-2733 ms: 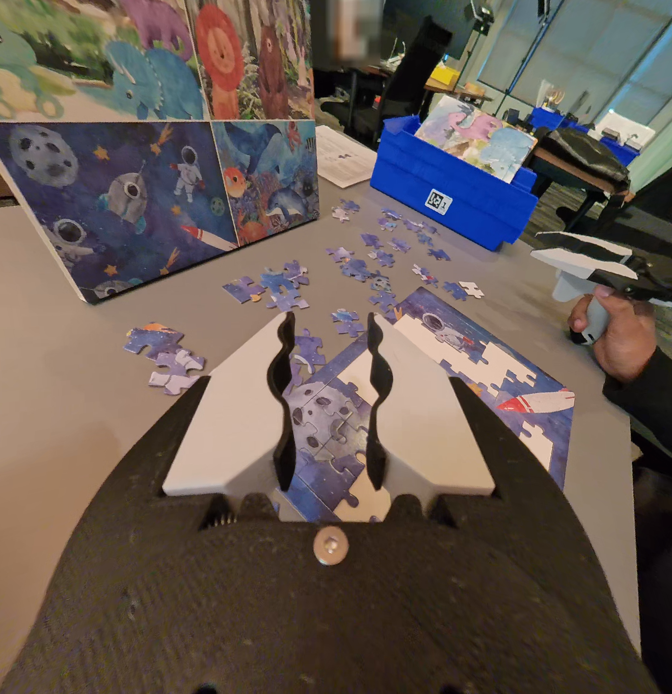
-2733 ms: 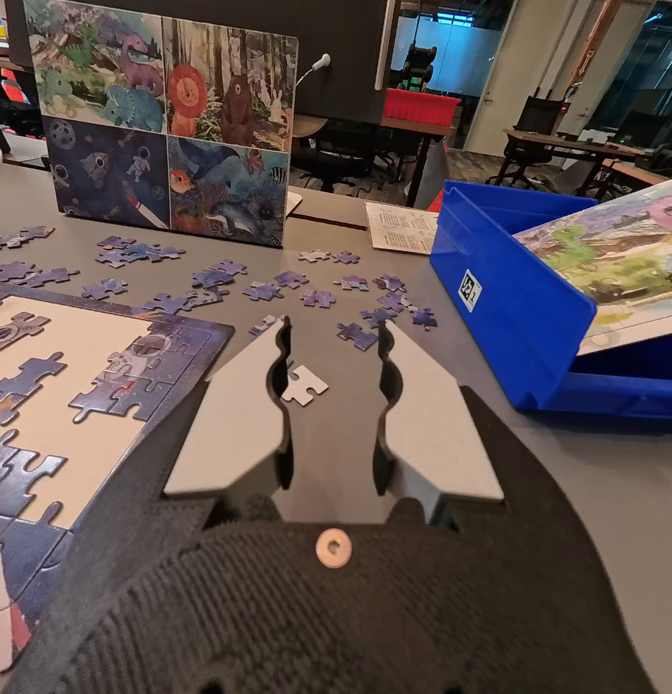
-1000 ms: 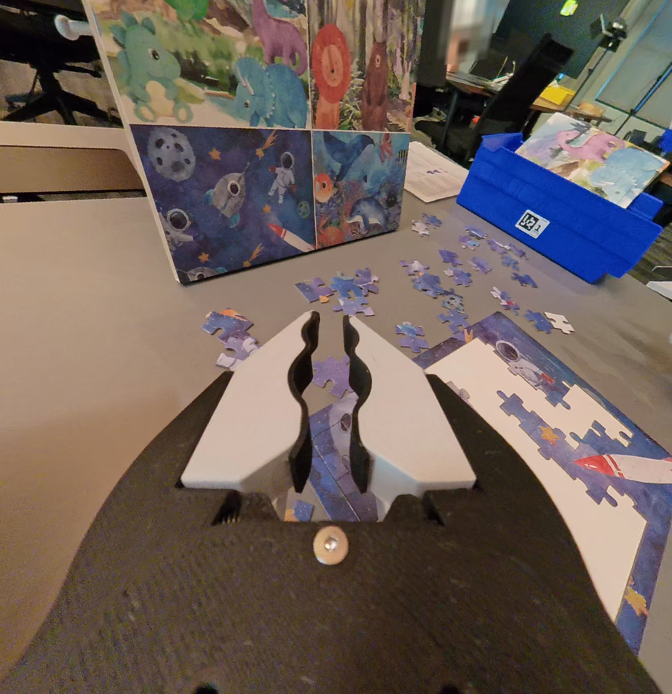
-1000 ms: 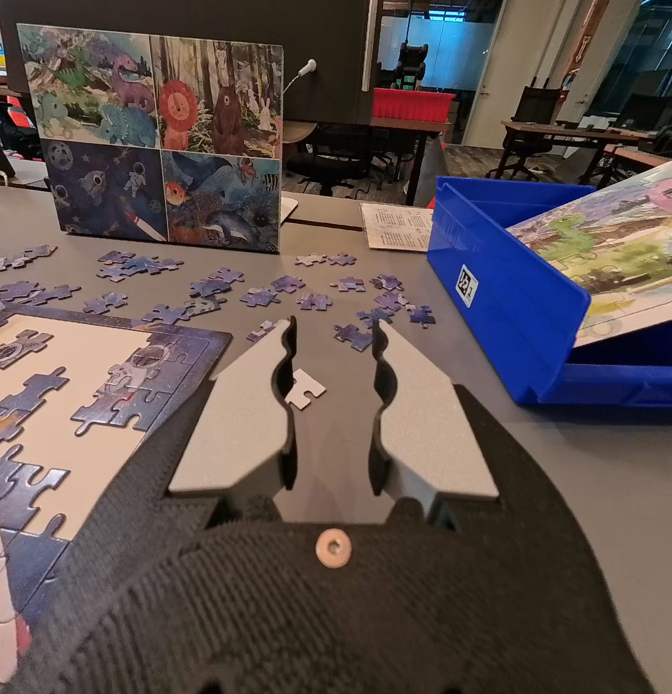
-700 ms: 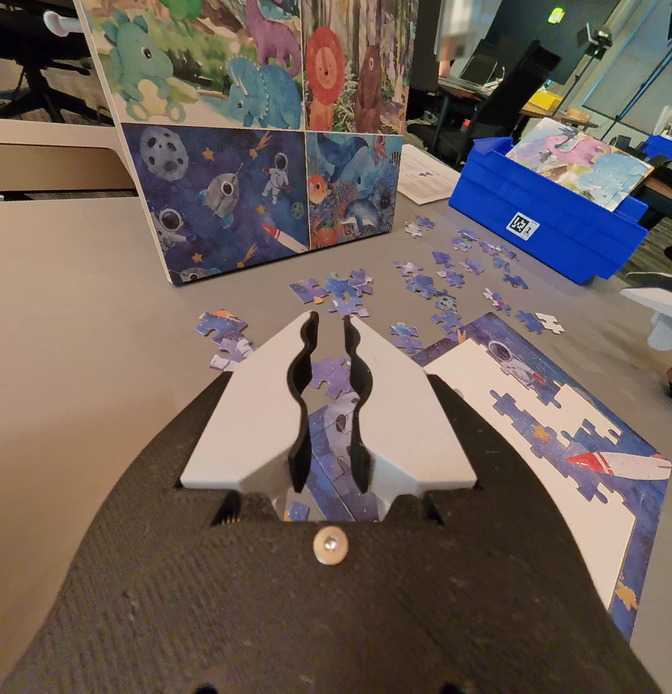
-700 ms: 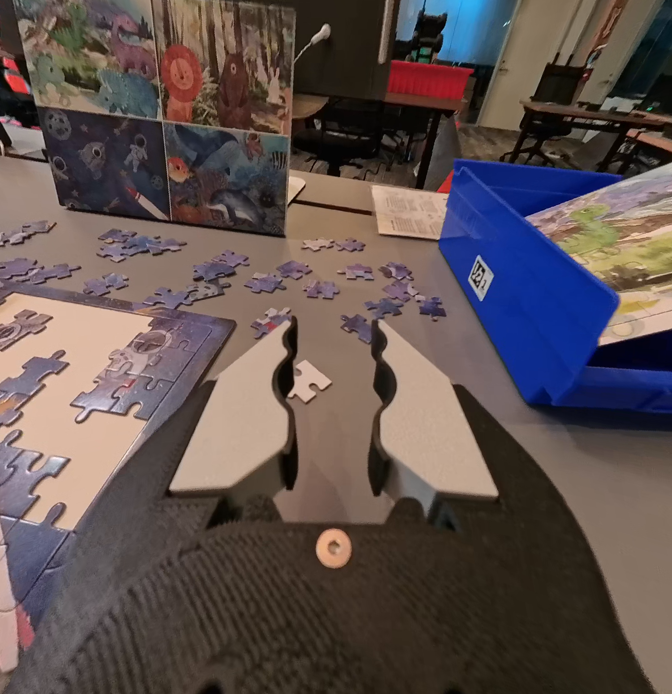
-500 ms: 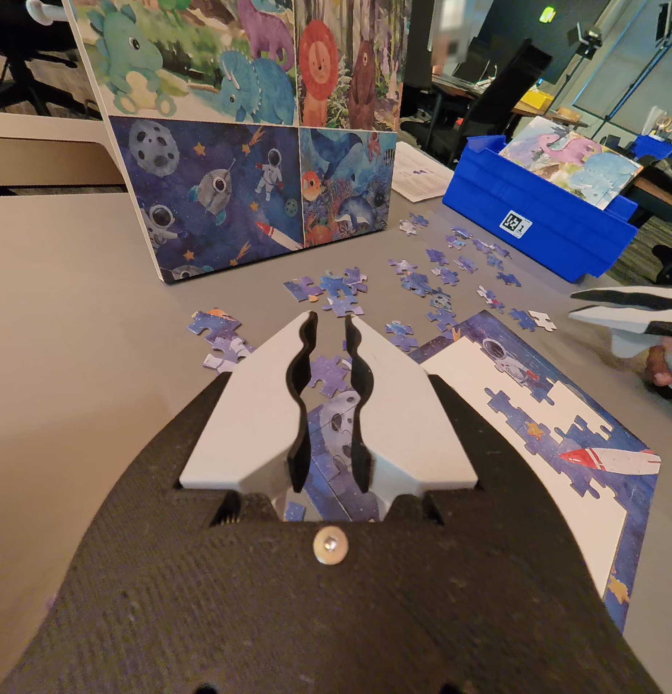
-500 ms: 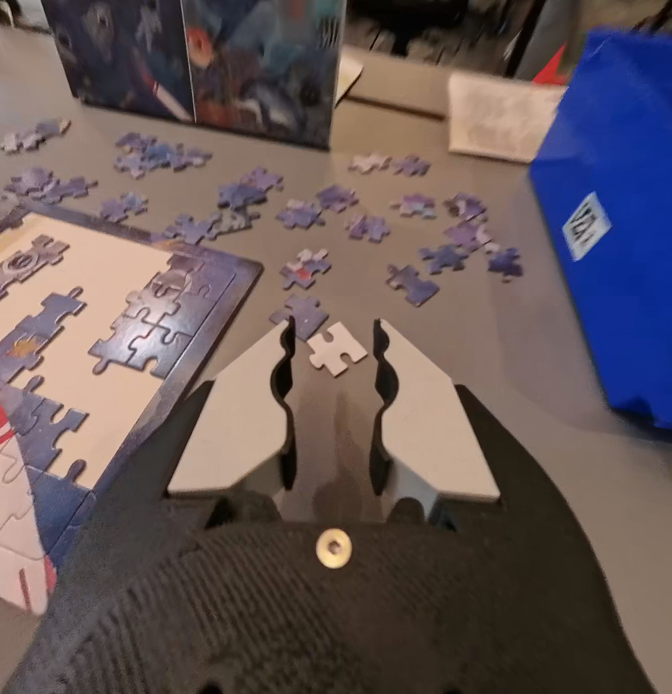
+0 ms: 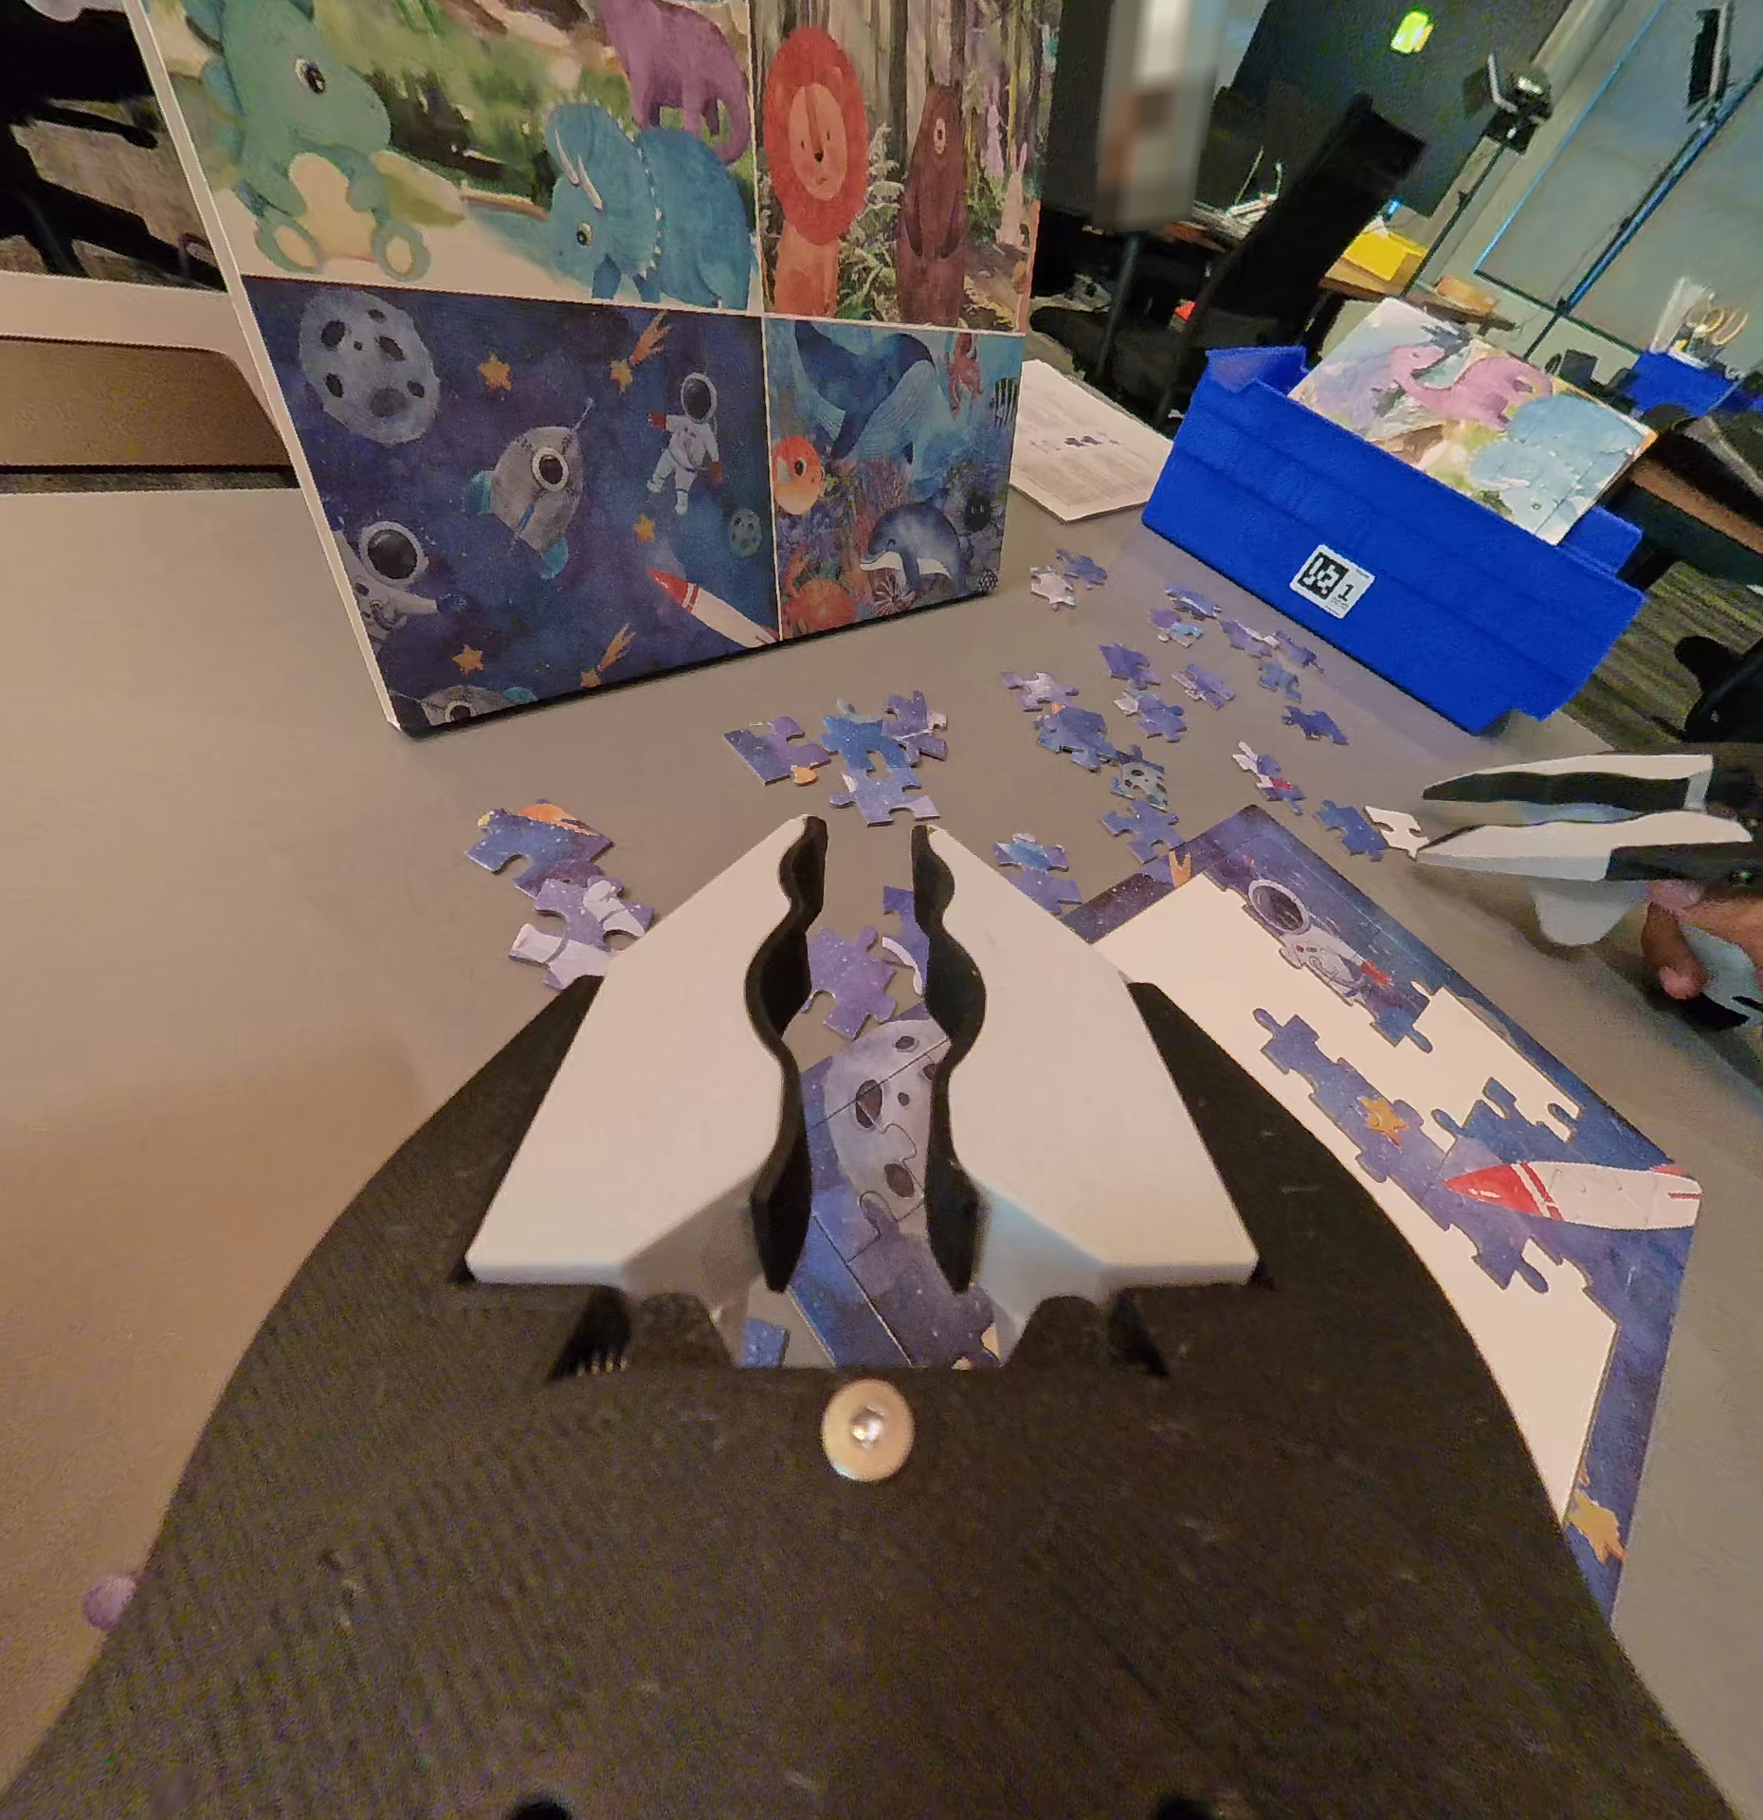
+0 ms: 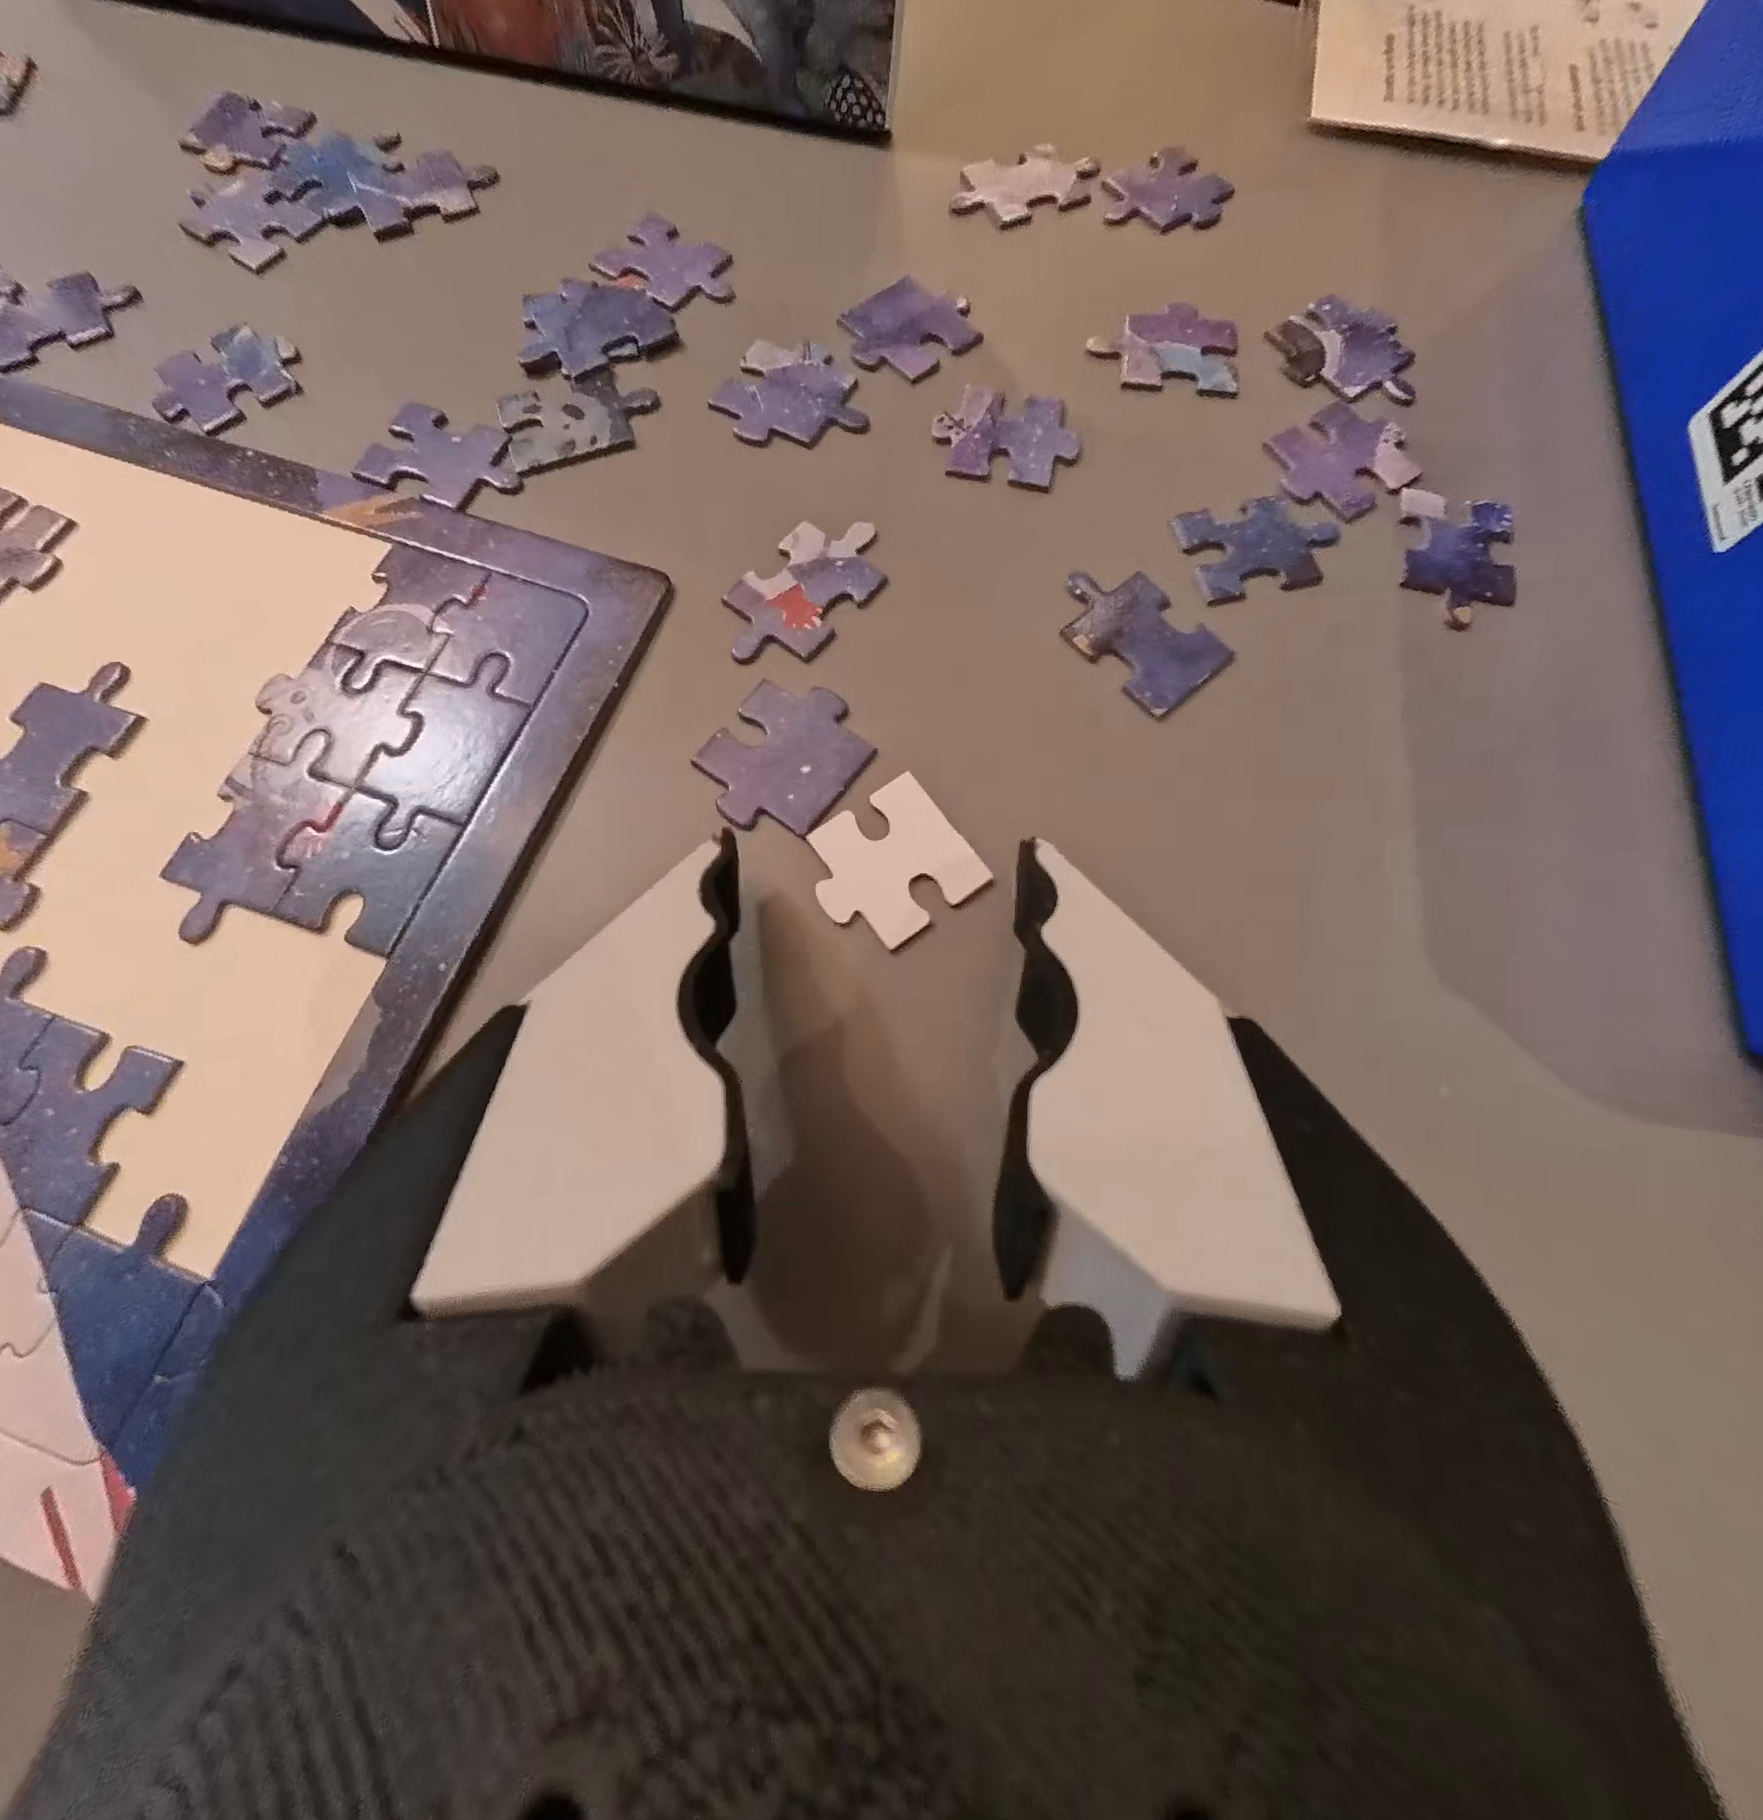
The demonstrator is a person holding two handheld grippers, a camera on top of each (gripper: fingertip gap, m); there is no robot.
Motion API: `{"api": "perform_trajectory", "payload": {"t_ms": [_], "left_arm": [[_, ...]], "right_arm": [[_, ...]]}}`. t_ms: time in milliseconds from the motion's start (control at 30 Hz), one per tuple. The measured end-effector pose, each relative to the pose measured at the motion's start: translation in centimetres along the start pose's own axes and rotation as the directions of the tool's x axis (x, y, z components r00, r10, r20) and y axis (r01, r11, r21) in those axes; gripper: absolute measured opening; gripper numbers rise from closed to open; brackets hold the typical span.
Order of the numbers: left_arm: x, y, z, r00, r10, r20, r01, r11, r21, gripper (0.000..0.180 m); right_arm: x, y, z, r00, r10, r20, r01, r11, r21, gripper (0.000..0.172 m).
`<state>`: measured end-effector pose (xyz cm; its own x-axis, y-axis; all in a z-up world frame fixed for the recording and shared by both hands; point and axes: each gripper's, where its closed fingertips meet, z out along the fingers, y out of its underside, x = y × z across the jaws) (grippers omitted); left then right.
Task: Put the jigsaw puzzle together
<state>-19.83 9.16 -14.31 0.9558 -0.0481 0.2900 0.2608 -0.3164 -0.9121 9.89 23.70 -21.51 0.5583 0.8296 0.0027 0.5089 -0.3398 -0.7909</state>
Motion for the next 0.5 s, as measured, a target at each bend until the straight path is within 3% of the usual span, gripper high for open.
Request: {"api": "perform_trajectory", "payload": {"t_ms": [200,433,500], "left_arm": [[0.1,0.0,0.0,1.000,-0.011,-0.015,0.012,1.000,0.004,0.016],[0.1,0.0,0.0,1.000,-0.016,-0.019,0.016,1.000,0.004,0.017],[0.1,0.0,0.0,1.000,-0.017,-0.021,0.018,1.000,0.004,0.017]], "right_arm": [[-0.7,-2.7,0.7,0.997,-0.048,0.067,0.042,0.995,0.093,0.057],[-1.6,-2.9,5.4,0.982,-0.138,0.130,0.146,0.988,-0.052,0.069],[-1.8,-3.1,5.7,0.981,-0.136,0.135,0.144,0.988,-0.053,0.065]]}}
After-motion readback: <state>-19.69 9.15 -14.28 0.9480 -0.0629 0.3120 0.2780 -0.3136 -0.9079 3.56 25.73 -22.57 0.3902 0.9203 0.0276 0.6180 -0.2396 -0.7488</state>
